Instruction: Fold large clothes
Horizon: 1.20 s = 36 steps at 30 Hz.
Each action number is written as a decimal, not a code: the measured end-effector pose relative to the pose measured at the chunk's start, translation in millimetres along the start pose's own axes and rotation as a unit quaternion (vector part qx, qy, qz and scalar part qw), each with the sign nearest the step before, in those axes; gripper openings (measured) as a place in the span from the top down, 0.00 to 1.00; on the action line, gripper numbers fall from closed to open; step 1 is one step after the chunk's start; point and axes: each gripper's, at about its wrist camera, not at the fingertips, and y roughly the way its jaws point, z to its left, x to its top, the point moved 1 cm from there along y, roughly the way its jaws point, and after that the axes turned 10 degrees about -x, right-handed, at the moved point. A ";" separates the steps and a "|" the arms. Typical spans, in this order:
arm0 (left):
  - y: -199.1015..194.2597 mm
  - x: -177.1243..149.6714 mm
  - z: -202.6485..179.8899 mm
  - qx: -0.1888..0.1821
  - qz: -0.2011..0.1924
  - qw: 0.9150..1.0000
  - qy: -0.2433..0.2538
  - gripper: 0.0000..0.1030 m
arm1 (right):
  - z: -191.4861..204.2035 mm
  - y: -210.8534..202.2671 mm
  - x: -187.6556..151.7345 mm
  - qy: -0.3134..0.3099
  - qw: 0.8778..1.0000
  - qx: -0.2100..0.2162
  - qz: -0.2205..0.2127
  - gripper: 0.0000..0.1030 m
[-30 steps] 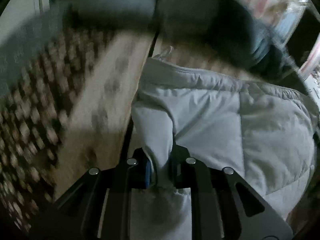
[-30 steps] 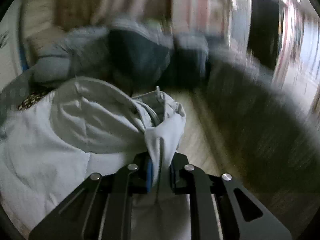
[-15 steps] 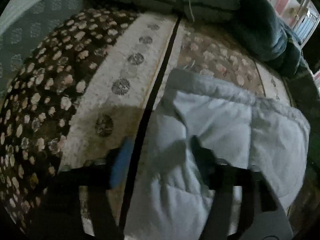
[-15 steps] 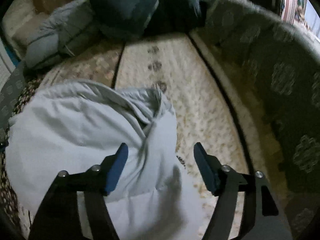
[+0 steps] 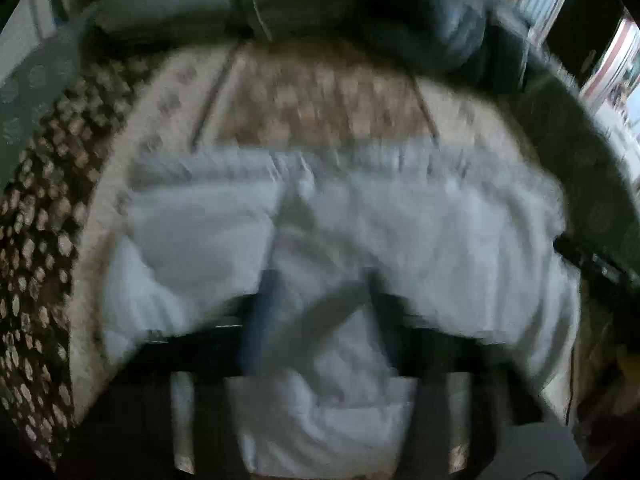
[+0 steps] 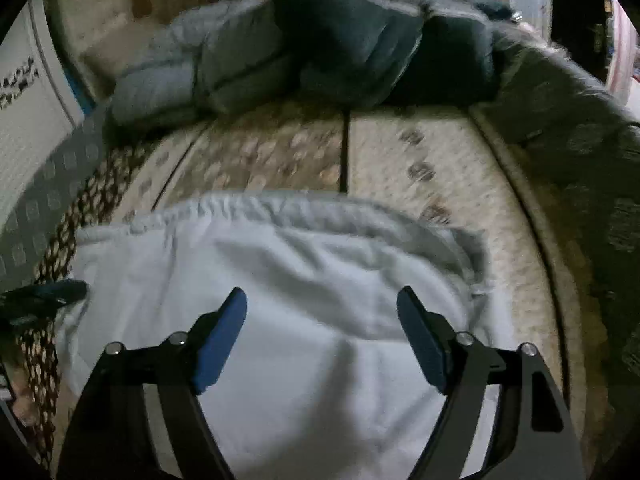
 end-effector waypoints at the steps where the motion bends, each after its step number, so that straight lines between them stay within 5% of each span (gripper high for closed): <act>1: 9.2 -0.7 3.2 -0.002 0.011 1.000 -0.009 0.83 | 4.6 9.4 0.1 -0.004 1.000 0.004 0.015 0.52; 7: 55.5 14.0 19.9 0.015 0.075 0.996 -0.037 1.00 | 9.9 52.5 -1.5 -0.016 0.998 -0.008 0.062 0.73; 10: 66.8 17.9 20.9 0.019 0.095 0.995 -0.039 1.00 | 9.1 76.1 -0.6 -0.007 0.995 -0.007 0.103 0.81; 15: 84.6 13.9 9.8 0.064 0.120 0.991 0.015 1.00 | 19.9 99.7 -1.7 -0.022 0.989 -0.020 0.142 0.82; 24: 96.7 16.8 25.7 0.036 0.136 0.990 -0.001 1.00 | 22.3 114.8 -6.7 -0.023 0.987 -0.023 0.160 0.84; 36: 114.6 20.8 16.3 0.067 0.158 0.985 0.025 1.00 | 22.3 131.7 -4.3 -0.022 0.984 -0.018 0.176 0.84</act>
